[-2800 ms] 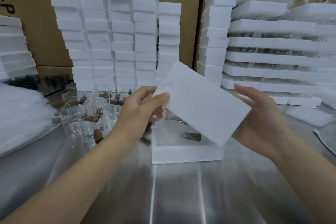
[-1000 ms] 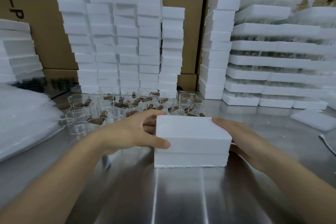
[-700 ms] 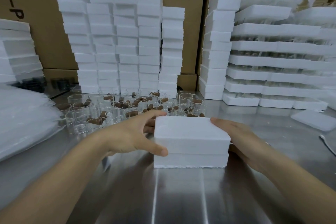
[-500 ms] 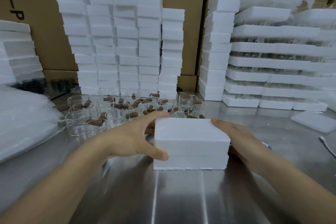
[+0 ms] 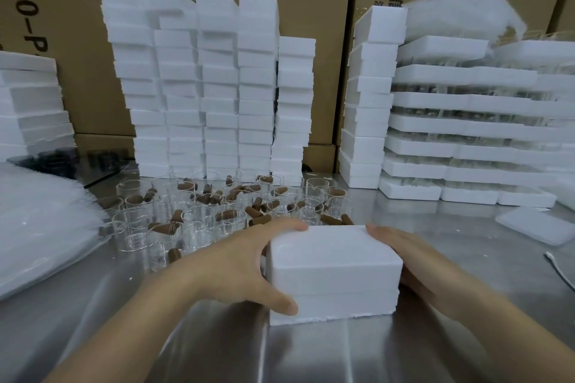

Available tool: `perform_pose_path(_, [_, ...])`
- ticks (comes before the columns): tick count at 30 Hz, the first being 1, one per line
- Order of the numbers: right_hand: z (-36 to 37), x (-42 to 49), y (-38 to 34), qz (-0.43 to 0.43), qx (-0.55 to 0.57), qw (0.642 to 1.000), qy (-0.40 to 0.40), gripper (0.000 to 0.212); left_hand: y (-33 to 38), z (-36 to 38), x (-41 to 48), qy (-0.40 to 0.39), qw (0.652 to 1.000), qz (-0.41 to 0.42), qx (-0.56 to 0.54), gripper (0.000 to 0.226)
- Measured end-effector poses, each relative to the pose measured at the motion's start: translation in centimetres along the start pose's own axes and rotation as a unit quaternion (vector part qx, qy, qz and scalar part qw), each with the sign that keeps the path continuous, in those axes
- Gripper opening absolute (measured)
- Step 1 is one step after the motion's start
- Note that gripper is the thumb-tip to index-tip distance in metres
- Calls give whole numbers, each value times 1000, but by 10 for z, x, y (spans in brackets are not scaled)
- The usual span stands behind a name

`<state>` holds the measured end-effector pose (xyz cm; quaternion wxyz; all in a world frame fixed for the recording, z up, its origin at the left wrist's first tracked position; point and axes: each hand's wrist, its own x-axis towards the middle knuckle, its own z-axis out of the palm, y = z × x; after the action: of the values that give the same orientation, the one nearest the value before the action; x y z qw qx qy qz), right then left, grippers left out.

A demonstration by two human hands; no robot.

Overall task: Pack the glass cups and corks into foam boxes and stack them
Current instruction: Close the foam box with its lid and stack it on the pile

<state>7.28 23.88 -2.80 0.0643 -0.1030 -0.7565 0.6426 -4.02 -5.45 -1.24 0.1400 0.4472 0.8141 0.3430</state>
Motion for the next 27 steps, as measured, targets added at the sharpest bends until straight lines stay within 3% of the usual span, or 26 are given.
perform_pose_path(5, [-10, 1, -2, 16, -1, 1000, -14, 45, 7, 4, -2, 20, 1000, 12, 0, 104])
perform_pose_path(8, [-13, 1, -8, -5, -13, 1000, -8, 38, 9, 1, -2, 39, 998, 17, -54, 96])
perform_pose_path(12, [-20, -6, -16, -51, 18, 994, -98, 67, 8, -11, -5, 18, 986, 13, -165, 77])
perform_pose_path(14, [-22, -5, -20, -72, 26, 988, -135, 66, 8, -16, -8, 10, 977, 6, -215, 70])
perform_pose_path(16, [-25, -5, -22, -85, 4, 984, -158, 49, 7, -19, -11, -3, 968, 3, -249, 65])
perform_pose_path(20, [-34, -9, -24, -93, -1, 970, -223, 76, 5, -18, -12, -37, 960, -2, -278, 58])
perform_pose_path(23, [-41, -10, -25, -118, 3, 974, -191, 77, 7, -11, -7, -28, 954, 12, -297, 63])
perform_pose_path(27, [-61, -10, -28, -139, 51, 985, -86, 62, 7, 0, 5, 60, 932, 11, -358, 78])
